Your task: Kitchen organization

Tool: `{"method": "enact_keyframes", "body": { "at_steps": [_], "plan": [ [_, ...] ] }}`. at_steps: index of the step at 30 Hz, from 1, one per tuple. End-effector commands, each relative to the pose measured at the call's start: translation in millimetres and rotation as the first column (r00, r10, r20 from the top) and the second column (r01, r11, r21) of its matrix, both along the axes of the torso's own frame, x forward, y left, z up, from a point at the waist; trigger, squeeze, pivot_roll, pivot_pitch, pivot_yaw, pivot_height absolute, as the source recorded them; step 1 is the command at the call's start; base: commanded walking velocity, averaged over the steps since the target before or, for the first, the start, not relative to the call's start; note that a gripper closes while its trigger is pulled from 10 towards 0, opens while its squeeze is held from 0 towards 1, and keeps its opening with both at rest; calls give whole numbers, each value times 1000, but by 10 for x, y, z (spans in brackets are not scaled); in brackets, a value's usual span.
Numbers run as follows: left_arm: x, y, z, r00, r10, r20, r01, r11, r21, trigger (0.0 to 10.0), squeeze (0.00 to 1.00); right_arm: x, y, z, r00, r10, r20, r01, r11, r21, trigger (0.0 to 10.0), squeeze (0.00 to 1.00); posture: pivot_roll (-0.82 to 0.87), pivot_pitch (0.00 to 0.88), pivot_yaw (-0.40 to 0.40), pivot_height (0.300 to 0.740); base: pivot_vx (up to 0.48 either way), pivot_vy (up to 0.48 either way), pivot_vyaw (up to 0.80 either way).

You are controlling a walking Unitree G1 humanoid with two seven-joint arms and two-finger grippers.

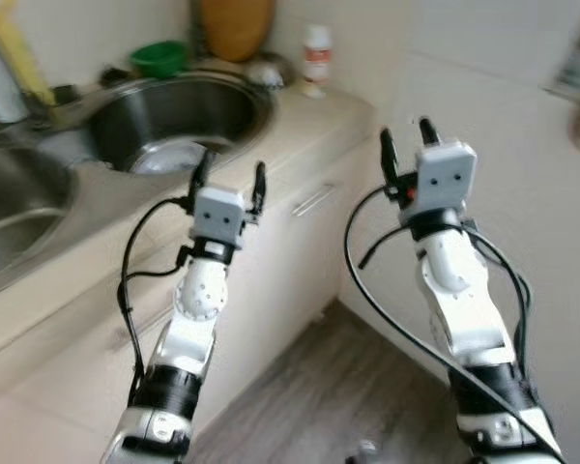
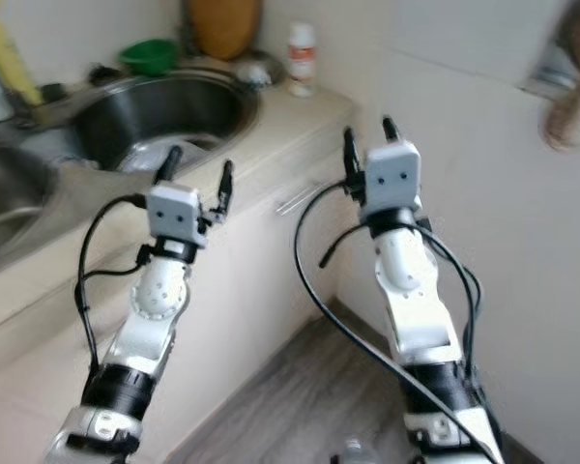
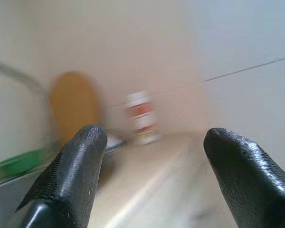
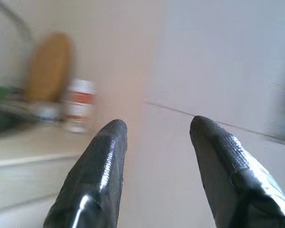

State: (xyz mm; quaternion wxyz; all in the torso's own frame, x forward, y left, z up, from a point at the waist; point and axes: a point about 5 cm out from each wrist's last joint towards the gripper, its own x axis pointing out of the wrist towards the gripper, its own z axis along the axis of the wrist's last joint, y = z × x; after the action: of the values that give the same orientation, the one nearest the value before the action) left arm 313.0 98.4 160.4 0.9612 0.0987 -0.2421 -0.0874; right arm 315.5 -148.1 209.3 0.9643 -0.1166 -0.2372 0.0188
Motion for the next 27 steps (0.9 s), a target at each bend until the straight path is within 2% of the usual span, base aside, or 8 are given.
{"method": "enact_keyframes", "body": {
  "at_steps": [1,3,9,21,27],
  "plan": [
    [16,72,42,1000,18,16,-19,1000,13,10000,0,-11,60,58,1000,16,26,-16,1000,2,10000,0,-174,0,49,740,0,0,-800],
    [18,71,40,1000,18,14,-18,1000,15,10000,0,-10,59,58,1000,15,26,-15,1000,1,10000,0,-174,0,49,740,0,0,-800],
    [22,64,31,1000,16,9,-16,1000,18,10000,0,-2,48,57,1000,10,25,-10,1000,4,10000,0,-176,0,49,740,0,-458,-800],
    [25,48,26,1000,10,8,-10,1000,22,10000,0,3,44,43,1000,2,24,-2,1000,-7,10000,0,-176,0,49,740,0,0,-800],
    [29,43,16,1000,8,2,-8,1000,23,10000,0,5,46,28,1000,0,18,0,1000,-10,10000,0,-178,0,51,740,0,-400,-800]
  ]
}}
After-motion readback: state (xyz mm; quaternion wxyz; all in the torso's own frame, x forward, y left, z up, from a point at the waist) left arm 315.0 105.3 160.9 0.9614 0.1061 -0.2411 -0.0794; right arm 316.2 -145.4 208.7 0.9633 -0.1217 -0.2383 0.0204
